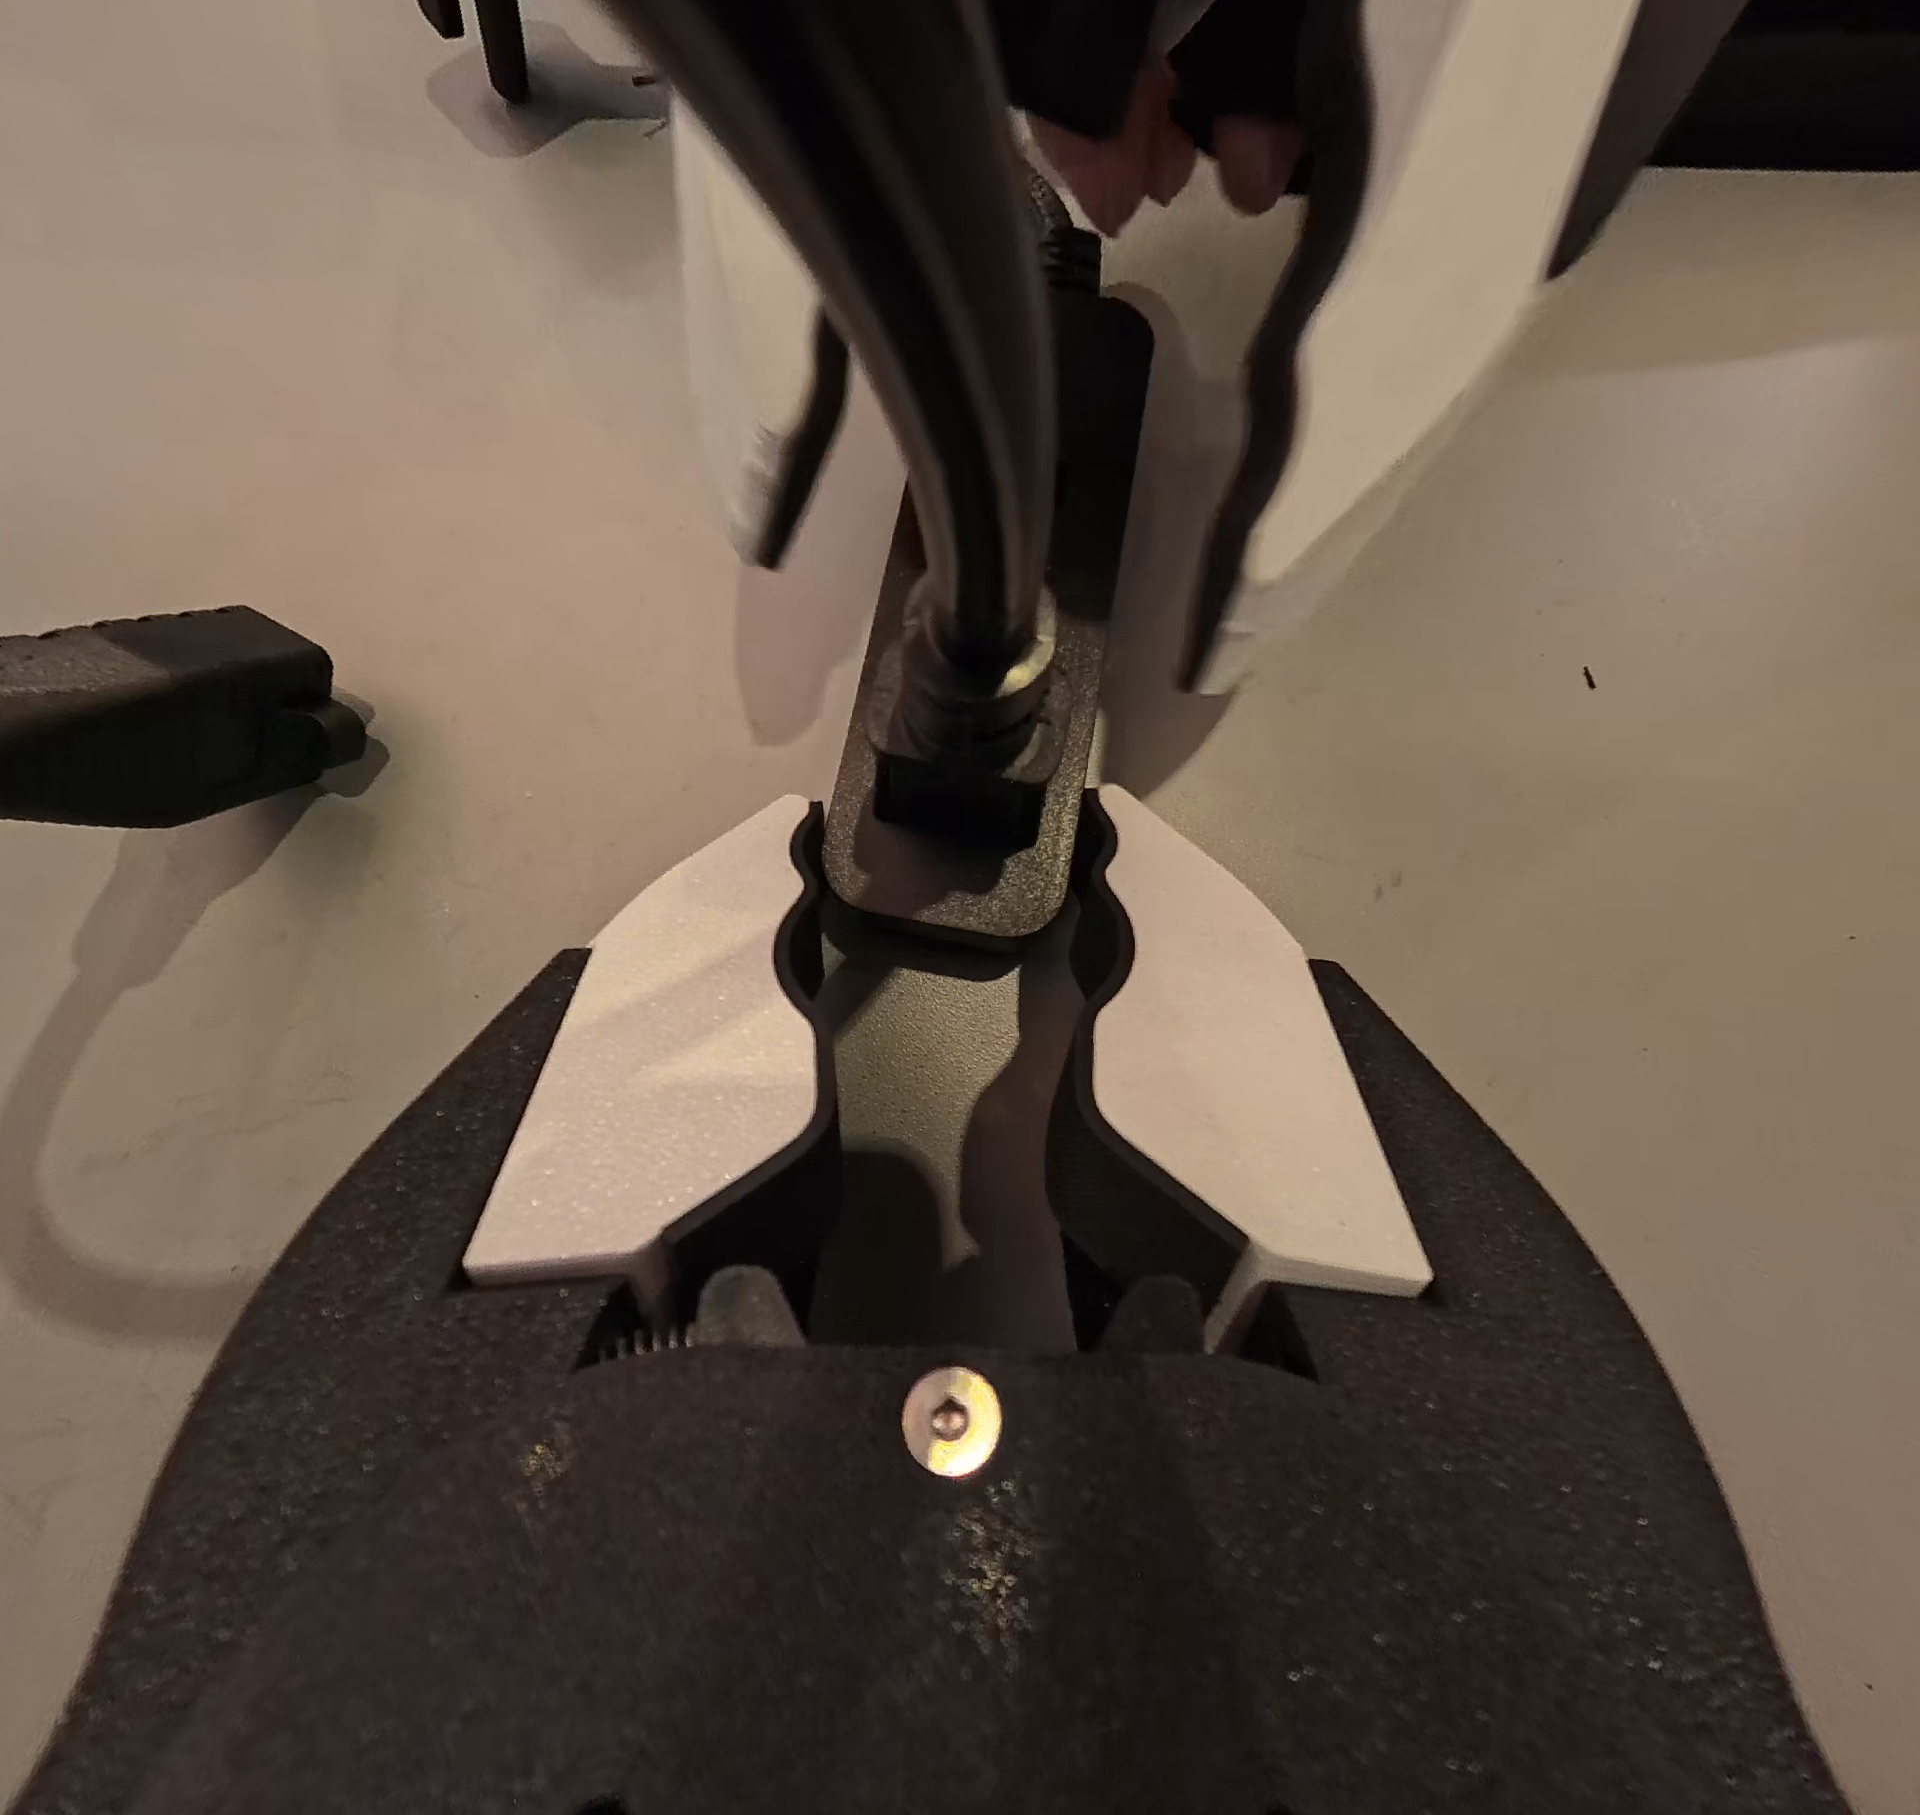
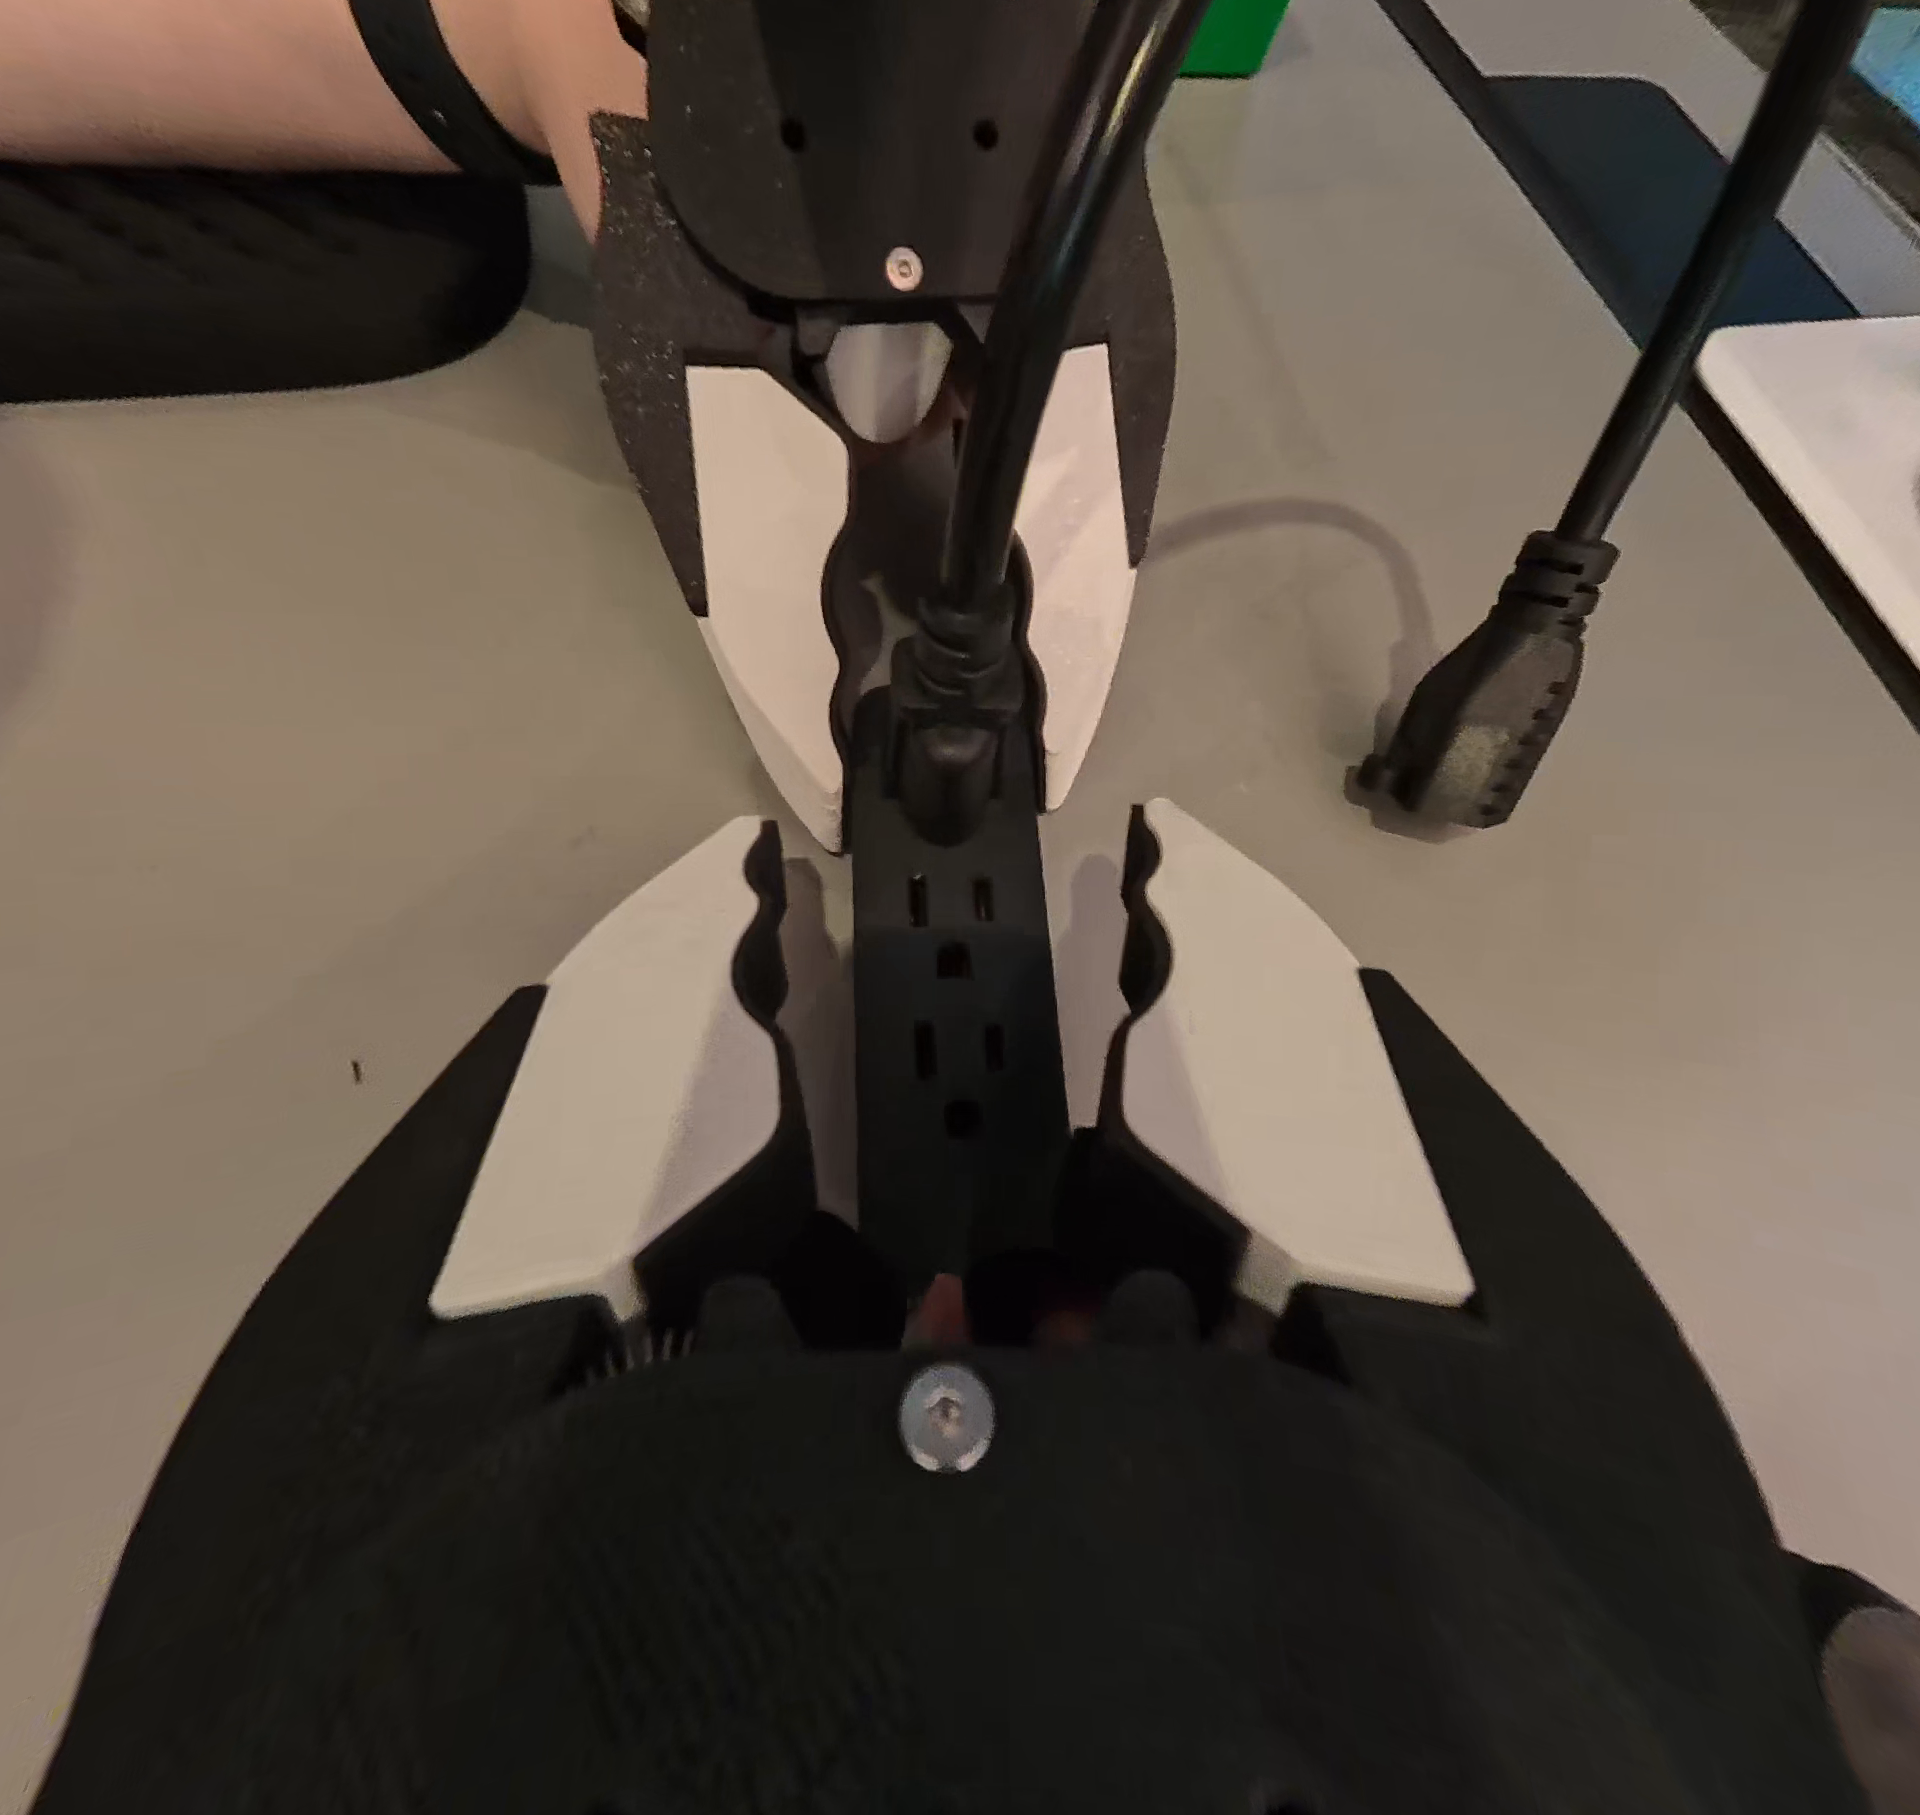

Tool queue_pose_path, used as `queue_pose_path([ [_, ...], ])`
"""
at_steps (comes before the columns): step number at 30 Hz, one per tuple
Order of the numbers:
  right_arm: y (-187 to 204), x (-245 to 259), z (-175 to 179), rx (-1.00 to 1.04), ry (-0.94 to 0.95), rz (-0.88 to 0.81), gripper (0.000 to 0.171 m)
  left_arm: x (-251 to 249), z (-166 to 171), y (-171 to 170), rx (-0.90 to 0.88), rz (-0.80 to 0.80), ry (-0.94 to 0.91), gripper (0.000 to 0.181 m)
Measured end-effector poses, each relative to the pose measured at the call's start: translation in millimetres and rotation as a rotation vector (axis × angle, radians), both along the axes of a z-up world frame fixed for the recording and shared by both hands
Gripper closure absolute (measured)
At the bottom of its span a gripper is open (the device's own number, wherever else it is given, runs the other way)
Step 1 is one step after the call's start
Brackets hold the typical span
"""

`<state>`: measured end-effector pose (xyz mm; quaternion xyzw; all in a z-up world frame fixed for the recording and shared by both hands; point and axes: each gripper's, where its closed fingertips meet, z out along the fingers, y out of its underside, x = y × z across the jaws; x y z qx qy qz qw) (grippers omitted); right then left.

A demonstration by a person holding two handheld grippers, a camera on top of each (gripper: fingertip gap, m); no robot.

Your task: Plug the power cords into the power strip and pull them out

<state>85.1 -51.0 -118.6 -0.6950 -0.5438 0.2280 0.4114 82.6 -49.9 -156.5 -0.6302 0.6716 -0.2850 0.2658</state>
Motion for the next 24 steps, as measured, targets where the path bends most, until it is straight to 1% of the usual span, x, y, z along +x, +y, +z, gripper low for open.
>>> queue_pose_path([
  [3, -3.3, 2.3, -6.4, 0.033, -0.088, 0.048, 0.125, 0.1, -0.1, 0.1, 0.000, -0.002, 0.000, 0.136],
  [4, -3.9, 2.0, -6.9, 0.041, -0.104, 0.053, 0.125, 0.1, -0.1, 0.1, 0.000, -0.002, 0.000, 0.136],
  [6, -4.7, -1.9, -3.9, 0.023, -0.075, 0.048, 0.126, 0.2, -0.1, 0.2, 0.000, -0.002, 0.000, 0.136],
  [9, -2.2, -7.2, 3.7, 0.024, -0.002, 0.035, 0.127, 0.3, -0.1, 0.3, 0.000, -0.002, 0.000, 0.136],
  [11, -7.2, -10.5, 1.7, 0.018, 0.008, 0.079, 0.126, 0.3, -0.1, 0.4, 0.000, -0.002, 0.000, 0.136],
  [12, -9.7, -11.7, -1.8, 0.008, -0.001, 0.097, 0.126, 0.3, -0.2, 0.4, 0.000, -0.002, 0.000, 0.136],
  [16, -3.3, -12.5, -6.0, 0.030, -0.007, 0.066, 0.124, 0.3, -0.2, 0.4, 0.000, -0.002, -0.001, 0.136],
  [20, 1.7, 2.4, -2.6, 0.064, -0.050, 0.048, 0.121, -1.9, -0.4, -1.9, -0.002, -0.025, 0.001, 0.135],
  [22, 6.5, 12.9, 6.1, 0.097, -0.045, 0.023, 0.118, -6.2, -0.7, -3.9, -0.004, -0.045, 0.006, 0.131],
  [24, 7.5, 16.3, 21.4, 0.133, 0.024, 0.021, 0.116, -10.0, -0.2, -5.5, -0.024, -0.051, 0.009, 0.128],
])
